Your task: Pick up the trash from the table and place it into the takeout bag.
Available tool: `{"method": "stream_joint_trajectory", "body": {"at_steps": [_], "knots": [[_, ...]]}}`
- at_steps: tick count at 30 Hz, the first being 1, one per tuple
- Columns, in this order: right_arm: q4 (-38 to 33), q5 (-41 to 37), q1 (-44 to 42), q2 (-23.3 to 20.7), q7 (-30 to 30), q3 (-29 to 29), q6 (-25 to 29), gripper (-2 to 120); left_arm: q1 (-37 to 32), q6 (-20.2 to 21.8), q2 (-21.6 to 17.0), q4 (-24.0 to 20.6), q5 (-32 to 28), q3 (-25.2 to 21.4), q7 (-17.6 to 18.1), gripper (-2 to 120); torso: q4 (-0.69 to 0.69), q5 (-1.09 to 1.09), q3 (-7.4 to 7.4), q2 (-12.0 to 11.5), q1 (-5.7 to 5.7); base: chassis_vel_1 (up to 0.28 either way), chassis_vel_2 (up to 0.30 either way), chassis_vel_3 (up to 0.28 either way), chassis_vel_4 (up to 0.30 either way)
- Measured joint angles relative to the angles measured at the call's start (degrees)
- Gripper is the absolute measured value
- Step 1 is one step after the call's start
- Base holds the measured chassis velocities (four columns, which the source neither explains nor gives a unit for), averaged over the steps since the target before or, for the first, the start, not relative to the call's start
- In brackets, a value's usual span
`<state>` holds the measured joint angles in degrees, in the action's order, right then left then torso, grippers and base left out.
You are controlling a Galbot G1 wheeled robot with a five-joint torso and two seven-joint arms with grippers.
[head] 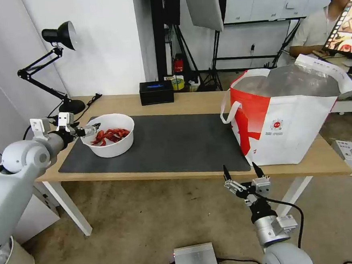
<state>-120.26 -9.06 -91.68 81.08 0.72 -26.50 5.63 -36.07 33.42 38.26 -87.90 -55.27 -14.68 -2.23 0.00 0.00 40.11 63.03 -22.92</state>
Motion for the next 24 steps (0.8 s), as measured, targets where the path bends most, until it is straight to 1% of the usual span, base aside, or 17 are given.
{"method": "stream_joint_trajectory", "body": {"at_steps": [1,4,9,14,17,24], "knots": [[0.0,0.0,0.0,0.0,0.0,0.0,0.0,100,0.0,0.0,0.0,0.0,0.0,0.0,0.0,100,0.0,0.0,0.0,0.0,0.0,0.0,0.0,0.0,0.0],[0.0,0.0,0.0,0.0,0.0,0.0,0.0,100,1.4,1.7,-0.5,1.6,0.0,0.9,0.1,100,0.0,0.0,0.0,0.0,0.0,0.0,0.0,0.0,0.0],[0.0,0.0,0.0,0.0,0.0,0.0,0.0,100,1.7,2.7,-0.6,3.3,0.0,1.3,0.0,100,0.0,0.0,0.0,0.0,0.0,0.0,0.0,0.0,0.0],[0.0,0.0,0.0,0.0,0.0,0.0,0.0,100,1.6,3.0,-0.3,4.3,0.1,1.3,-0.3,100,0.0,0.0,0.0,0.0,0.0,0.0,0.0,0.0,0.0],[0.0,0.0,0.0,0.0,0.0,0.0,0.0,100,1.1,3.1,-0.1,5.5,0.9,1.4,-1.7,100,0.0,0.0,0.0,0.0,0.0,0.0,0.0,0.0,0.0],[0.0,0.0,0.0,0.0,0.0,0.0,0.0,100,0.0,3.1,0.0,6.3,1.6,1.1,-2.8,100,0.0,0.0,0.0,0.0,0.0,0.0,0.0,0.0,0.0]]}}
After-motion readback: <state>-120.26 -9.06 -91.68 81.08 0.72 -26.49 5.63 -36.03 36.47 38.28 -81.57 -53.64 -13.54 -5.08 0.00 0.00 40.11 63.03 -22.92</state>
